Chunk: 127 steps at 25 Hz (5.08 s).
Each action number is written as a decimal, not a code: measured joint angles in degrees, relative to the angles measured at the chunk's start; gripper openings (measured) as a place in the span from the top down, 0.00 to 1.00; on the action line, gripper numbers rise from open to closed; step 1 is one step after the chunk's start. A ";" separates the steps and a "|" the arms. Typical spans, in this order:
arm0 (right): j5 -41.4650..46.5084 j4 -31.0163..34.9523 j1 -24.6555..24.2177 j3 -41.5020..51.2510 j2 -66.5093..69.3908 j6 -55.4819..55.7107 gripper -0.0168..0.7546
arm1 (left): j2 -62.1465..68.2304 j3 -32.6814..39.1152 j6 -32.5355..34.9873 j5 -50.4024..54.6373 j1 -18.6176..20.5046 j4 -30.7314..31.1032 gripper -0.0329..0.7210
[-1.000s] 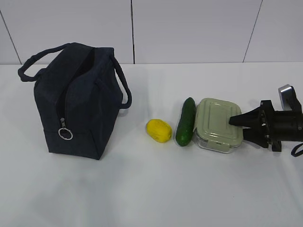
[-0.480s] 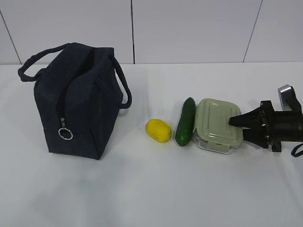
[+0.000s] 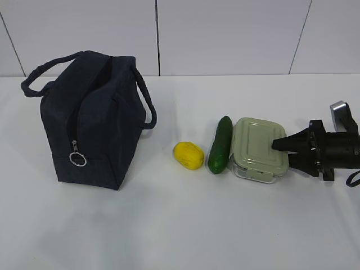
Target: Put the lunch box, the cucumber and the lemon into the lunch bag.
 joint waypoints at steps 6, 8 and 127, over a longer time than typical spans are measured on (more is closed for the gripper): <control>0.09 -0.11 0.00 0.00 0.00 0.00 0.48 | 0.00 0.00 0.00 0.00 0.00 0.00 0.64; 0.09 -0.11 0.00 0.00 0.00 0.00 0.48 | 0.00 0.00 0.00 0.00 0.00 0.00 0.64; 1.41 6.73 14.60 0.43 -26.97 17.37 0.49 | 108.79 -59.50 24.00 -6.43 0.00 -33.33 0.87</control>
